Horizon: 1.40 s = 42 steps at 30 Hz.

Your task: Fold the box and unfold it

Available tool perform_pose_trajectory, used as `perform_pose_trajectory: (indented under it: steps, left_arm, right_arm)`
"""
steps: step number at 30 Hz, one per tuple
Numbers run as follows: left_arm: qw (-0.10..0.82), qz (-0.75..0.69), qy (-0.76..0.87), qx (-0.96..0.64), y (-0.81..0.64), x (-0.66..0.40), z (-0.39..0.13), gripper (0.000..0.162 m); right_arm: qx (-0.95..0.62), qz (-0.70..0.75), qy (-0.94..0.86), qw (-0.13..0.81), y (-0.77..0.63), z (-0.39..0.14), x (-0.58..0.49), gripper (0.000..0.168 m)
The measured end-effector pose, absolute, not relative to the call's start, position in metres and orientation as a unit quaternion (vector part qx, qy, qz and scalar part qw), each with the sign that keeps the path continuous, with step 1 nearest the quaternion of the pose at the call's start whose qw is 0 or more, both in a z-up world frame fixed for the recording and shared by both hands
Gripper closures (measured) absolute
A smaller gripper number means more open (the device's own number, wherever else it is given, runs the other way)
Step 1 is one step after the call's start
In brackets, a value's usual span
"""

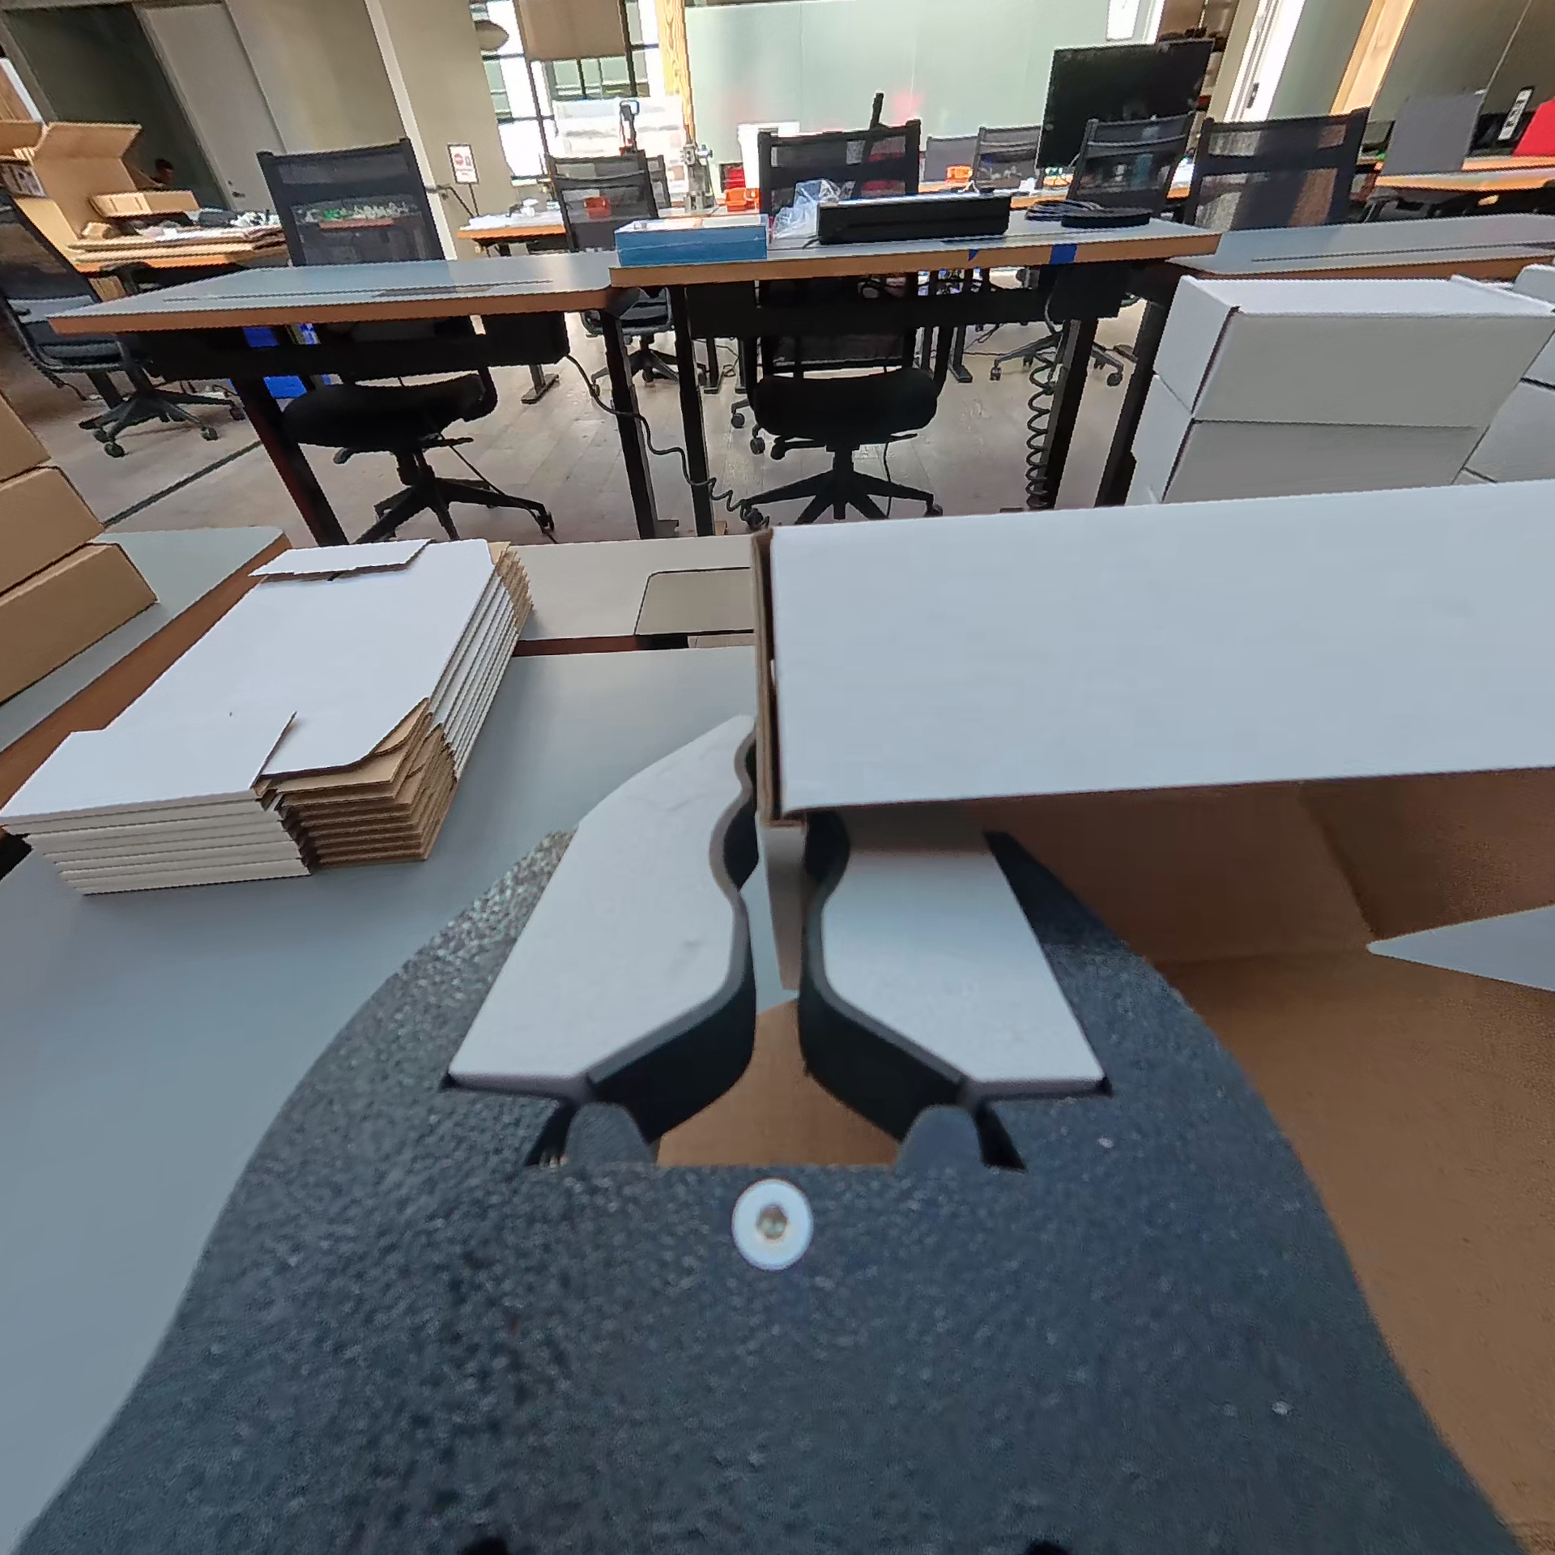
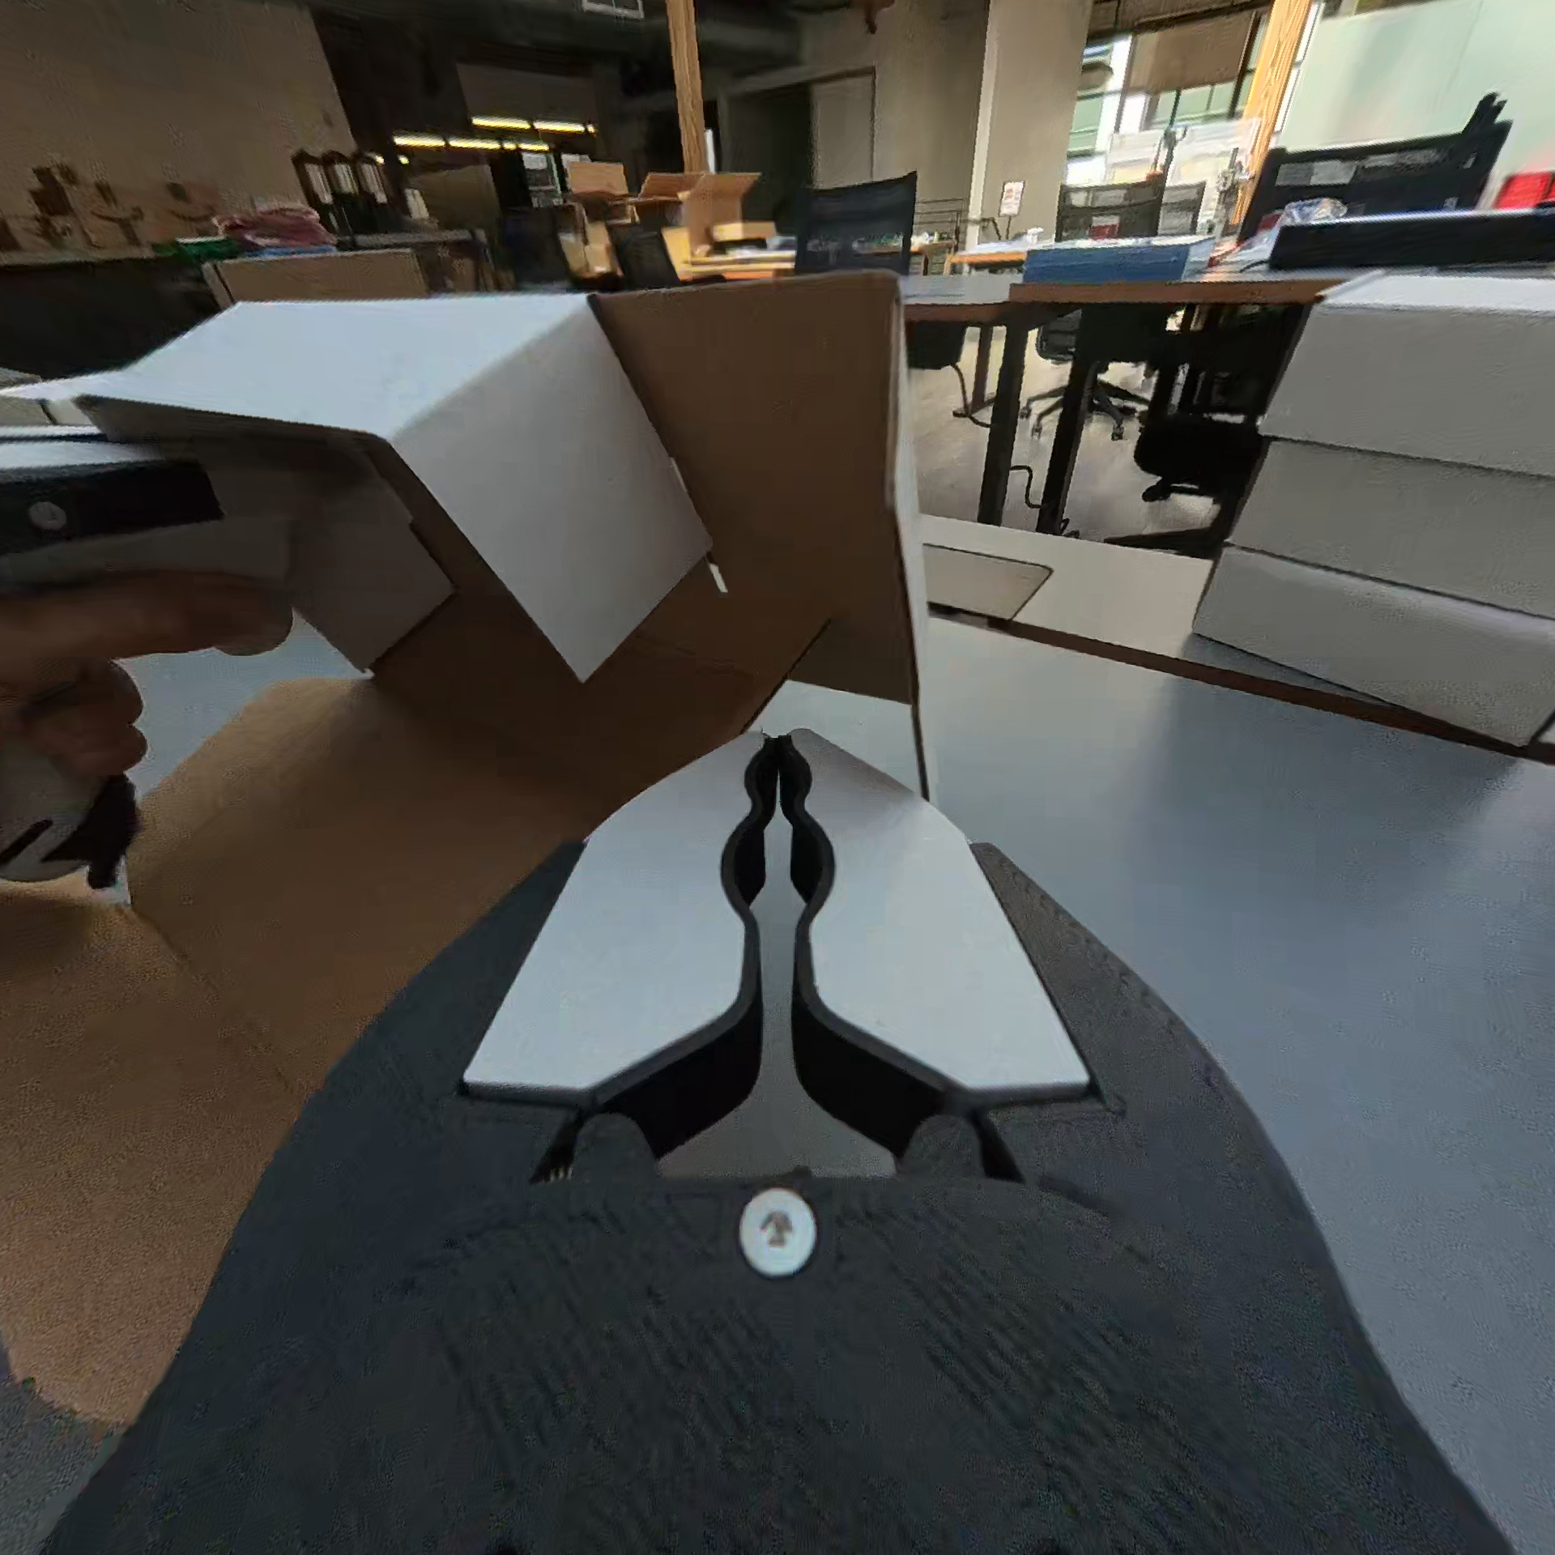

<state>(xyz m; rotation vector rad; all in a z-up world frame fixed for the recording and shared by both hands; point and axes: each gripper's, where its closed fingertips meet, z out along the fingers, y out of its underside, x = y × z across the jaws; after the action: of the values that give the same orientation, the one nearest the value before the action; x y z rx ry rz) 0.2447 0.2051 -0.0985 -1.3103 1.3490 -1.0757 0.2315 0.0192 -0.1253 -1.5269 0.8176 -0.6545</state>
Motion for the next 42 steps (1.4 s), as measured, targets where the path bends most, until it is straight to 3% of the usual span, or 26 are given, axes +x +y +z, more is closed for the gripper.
perform_pose_trajectory:
  steps: [14,20,27,34,38,40,42]
  left_arm:
    - [0.403,-0.476,0.539,-0.566,0.183,0.246,-0.099,0.156]
    - [0.401,-0.482,0.538,-0.564,0.189,0.243,-0.084,0.155]
    - [0.437,-0.441,0.553,-0.555,0.210,0.246,-0.094,0.157]
    - [0.433,-0.432,0.558,-0.561,0.231,0.252,-0.100,0.157]
    - [0.402,-0.445,0.555,-0.576,0.236,0.253,-0.109,0.157]
    - [0.391,-0.449,0.559,-0.577,0.234,0.253,-0.112,0.157]
    - [0.377,-0.457,0.565,-0.574,0.228,0.253,-0.113,0.157]
  right_arm:
    - [-0.774,-0.542,0.126,0.301,0.067,-0.142,0.232,0.168]
    - [-0.816,-0.537,0.019,0.212,0.093,-0.160,0.230,0.168]
    - [-0.822,-0.491,0.050,0.285,0.099,-0.147,0.219,0.168]
    - [-0.765,-0.278,0.122,0.568,0.092,-0.088,0.164,0.168]
    - [-0.661,-0.320,0.205,0.647,0.022,-0.035,0.182,0.168]
    - [-0.643,-0.347,0.246,0.637,-0.014,-0.029,0.206,0.157]
    - [-0.679,-0.304,0.277,0.609,-0.026,-0.048,0.231,0.126]
